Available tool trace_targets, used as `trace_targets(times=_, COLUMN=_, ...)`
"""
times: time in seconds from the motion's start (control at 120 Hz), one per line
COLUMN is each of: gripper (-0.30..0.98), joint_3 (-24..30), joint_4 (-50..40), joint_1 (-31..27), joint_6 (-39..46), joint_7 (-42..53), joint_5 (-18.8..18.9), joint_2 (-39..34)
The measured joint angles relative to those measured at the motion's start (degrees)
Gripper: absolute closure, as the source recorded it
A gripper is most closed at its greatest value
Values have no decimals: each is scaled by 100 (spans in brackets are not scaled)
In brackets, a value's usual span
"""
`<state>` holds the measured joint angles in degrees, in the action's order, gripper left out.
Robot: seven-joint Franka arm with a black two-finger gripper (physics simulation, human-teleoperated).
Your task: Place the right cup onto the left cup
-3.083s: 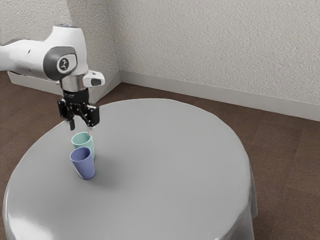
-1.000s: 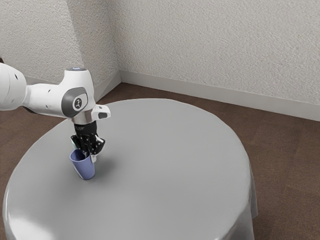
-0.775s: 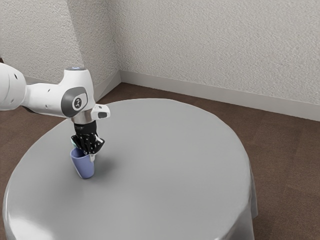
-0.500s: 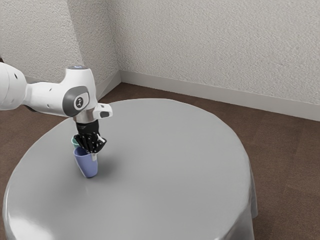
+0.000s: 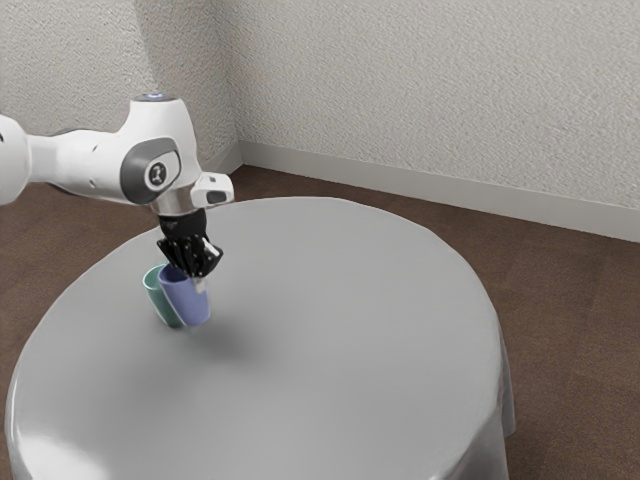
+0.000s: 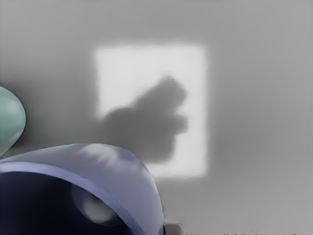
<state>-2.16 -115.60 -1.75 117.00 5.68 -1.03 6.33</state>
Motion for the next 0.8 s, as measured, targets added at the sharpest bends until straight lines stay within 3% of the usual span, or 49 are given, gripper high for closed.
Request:
trace_targets(times=0.183, gripper=78, joint_3=30, joint_4=210, joint_1=1, joint_6=-359, joint_7=-4, joint_5=108, joint_2=-253)
trace_targets(times=0.467, gripper=79, joint_3=2, joint_4=1001, joint_1=122, joint_6=-1246, joint_7=-21, joint_5=589, joint_2=-265)
trace_targets(times=0.8, gripper=79, joint_3=-159, joint_4=1395, joint_1=112, joint_6=-1526, joint_7=-33, joint_5=995, joint_2=-16)
